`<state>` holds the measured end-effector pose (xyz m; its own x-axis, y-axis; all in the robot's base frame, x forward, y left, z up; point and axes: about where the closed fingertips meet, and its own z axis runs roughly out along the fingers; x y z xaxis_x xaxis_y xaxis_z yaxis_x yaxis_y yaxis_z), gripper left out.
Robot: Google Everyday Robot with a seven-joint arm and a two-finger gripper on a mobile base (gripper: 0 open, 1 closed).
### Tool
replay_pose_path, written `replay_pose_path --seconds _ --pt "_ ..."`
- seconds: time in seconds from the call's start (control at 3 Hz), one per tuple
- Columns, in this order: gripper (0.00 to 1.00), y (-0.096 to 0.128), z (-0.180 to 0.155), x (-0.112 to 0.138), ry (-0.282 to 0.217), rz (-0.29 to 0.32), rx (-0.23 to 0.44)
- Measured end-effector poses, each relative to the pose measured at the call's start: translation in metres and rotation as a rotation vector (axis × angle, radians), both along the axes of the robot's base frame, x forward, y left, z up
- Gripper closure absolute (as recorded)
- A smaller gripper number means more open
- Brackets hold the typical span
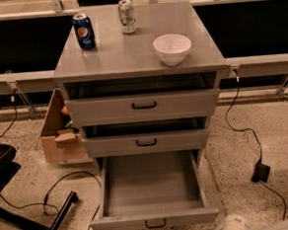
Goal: Close bottom drawer
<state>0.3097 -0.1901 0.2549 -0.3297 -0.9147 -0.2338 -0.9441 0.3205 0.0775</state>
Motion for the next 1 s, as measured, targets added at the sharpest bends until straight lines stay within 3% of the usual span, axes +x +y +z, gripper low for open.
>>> replay_pose_path --seconds 0.33,0.67,1.0 --pt "0.57 0.022 -0.087 -0.006 0.052 0.014 0.069" --pt "0.81 0.042 -0.135 -0.007 0.091 0.003 0.111" --pt "1.00 0.046 -0.143 -0.012 0.105 -0.004 0.119"
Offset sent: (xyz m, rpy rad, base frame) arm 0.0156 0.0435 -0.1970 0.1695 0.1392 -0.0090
